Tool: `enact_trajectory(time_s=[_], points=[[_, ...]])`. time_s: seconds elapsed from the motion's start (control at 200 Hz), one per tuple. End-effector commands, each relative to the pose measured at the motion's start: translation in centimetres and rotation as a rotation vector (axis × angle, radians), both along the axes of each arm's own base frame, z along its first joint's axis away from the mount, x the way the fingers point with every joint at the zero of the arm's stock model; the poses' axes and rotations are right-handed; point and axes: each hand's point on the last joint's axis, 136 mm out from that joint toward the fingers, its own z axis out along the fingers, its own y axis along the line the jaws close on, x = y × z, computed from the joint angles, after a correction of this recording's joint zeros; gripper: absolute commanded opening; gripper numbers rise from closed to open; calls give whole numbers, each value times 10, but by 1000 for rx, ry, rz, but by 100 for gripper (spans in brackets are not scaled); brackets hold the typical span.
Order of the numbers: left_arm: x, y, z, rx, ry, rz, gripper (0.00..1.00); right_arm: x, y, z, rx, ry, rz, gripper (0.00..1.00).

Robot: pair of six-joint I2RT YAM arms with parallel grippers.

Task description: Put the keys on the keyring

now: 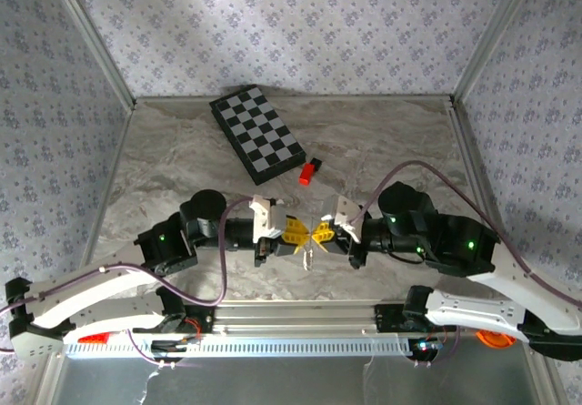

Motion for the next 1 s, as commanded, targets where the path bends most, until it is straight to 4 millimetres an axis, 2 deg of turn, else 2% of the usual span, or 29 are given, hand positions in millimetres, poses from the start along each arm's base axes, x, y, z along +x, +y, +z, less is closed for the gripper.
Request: enact_trajectory(time_s=[0.0,0.525,0.87,0.93,0.994], points=[[-7,0,7,23,-36,-40,17,0,-11,-5,-86,-28,-16,0],[-3,-5,0,35,-42,-27,14,-15,3,2,-52,-33,84,0],[-2,-6,0,24,-46,-24,13,-20,5,6,-15,-23,105,0],[-2,-6,-1,23,-47,-27,11,-20,5,6,-12,-25,105,0],[-4,-4,3,11,-49,-33,3,-20,5,6,-10,-25,103,0]])
